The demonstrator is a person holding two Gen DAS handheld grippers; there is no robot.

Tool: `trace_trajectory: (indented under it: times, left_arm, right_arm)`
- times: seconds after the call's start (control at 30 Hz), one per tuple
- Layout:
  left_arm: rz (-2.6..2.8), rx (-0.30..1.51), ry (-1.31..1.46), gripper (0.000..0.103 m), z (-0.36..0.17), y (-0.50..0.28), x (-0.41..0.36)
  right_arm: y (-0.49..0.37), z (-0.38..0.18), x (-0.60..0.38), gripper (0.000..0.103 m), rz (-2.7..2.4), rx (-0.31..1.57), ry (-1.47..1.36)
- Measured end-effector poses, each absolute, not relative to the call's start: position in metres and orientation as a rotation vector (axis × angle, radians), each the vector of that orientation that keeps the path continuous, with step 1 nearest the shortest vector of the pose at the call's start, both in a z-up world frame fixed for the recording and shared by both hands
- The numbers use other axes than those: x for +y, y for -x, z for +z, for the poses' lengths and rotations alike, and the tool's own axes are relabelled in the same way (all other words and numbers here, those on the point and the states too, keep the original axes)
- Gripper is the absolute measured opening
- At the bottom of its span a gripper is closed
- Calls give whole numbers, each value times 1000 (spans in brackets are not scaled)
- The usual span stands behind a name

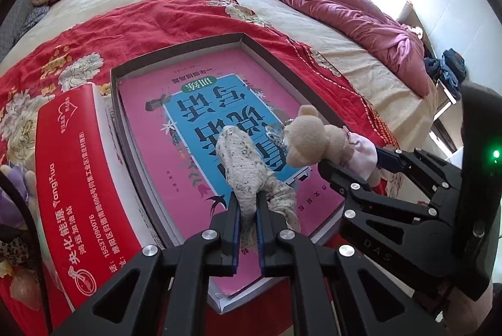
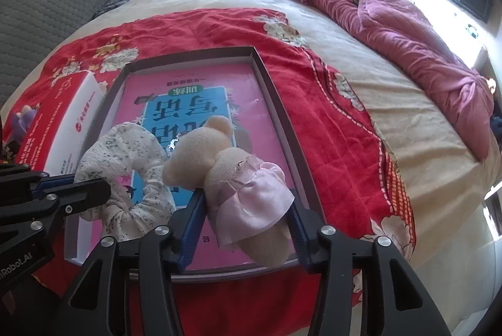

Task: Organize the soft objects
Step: 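Carry the scrunchie with the left tool while the right tool carries the bear to the pink tray, then open both tools to drop the scrunchie and bear onto the pink tray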

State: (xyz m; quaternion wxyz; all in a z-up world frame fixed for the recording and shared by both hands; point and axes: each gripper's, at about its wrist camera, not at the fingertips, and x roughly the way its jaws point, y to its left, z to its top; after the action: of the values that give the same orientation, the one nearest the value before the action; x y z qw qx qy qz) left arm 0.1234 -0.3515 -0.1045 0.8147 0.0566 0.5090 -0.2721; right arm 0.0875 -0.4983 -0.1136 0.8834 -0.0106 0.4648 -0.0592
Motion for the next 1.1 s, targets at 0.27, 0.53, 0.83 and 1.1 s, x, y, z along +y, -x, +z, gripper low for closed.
trace_trajectory:
  times: [0.27,0.53,0.83,1.1]
  left_arm:
    - [-586,1101,-141,9,-109,-124,-356]
    - [-595,1113,-151,14,-112,-123,-358]
    - [-605,1061,-152,50,-100,-121,-356]
    - [-629,1040,-101,63,-80,-113,-341]
  right_arm:
    - [-88,-115,-500,61,-140,962,16]
    - [-79,-108,-506,64,-145,933,-16]
    - [-73,-108,-510,69,-175,936,-2]
    - [-55,-100,-516,74,-209,906,-38]
